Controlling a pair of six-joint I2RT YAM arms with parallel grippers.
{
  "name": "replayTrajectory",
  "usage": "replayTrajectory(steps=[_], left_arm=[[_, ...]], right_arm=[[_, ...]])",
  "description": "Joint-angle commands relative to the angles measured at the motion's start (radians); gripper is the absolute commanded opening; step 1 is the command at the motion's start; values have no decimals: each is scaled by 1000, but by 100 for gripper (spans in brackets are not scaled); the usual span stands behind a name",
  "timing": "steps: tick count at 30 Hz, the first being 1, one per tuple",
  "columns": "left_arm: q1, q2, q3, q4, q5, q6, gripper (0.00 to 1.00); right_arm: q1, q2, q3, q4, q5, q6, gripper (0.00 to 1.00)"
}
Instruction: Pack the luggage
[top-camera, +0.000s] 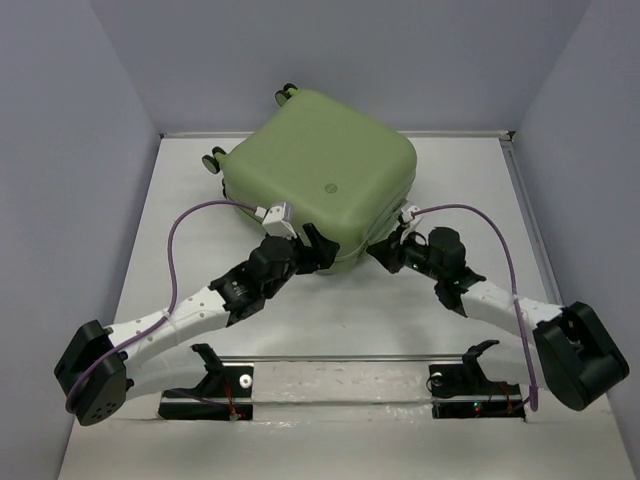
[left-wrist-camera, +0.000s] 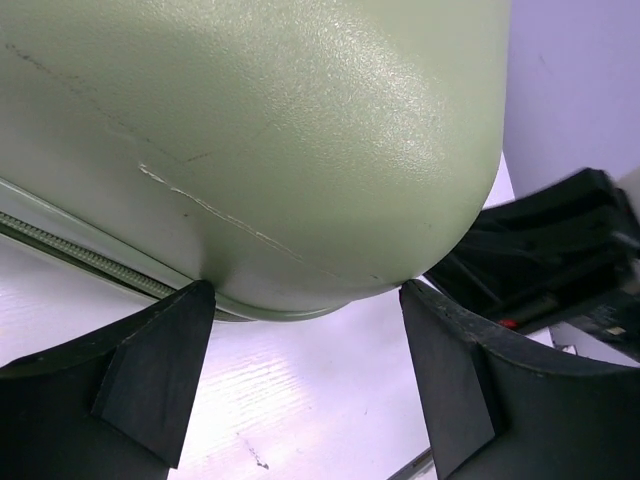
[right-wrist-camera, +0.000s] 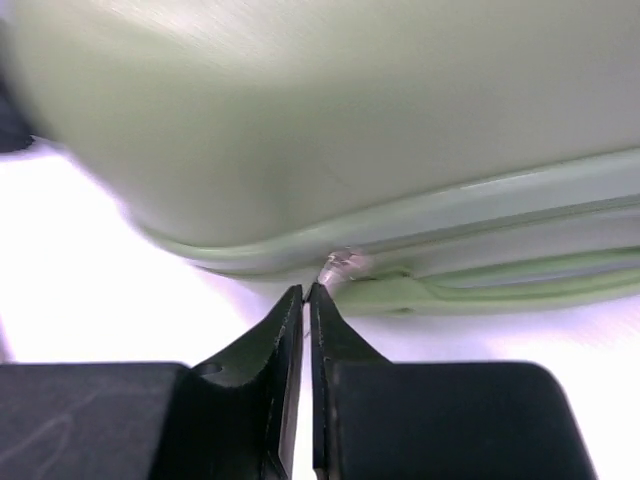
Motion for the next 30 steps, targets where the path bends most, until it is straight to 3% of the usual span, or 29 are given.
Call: replayTrajectory(steps=[1, 8, 14, 17, 19, 22, 30], left_arm=[[20, 45, 33, 98, -31, 14, 85], [23, 79, 50, 132, 3, 9, 85], [23, 22, 24, 109, -11, 8, 85], [23, -7, 1, 97, -12, 6, 85], [23, -21, -10, 95, -8, 2, 85], [23, -26, -28, 95, 3, -3, 85], [23, -21, -46, 103, 14, -5, 85]], right_arm=[[66, -181, 83, -24, -106, 105, 7], [311, -189, -78, -114, 140, 171, 7], [284, -253, -38, -252, 458, 187, 9], [200, -253, 19, -321, 480, 165, 25], [160, -247, 37, -342, 486, 150, 28], [83, -209, 68, -342, 389, 127, 42], [55, -49, 160, -281, 295, 93, 45]])
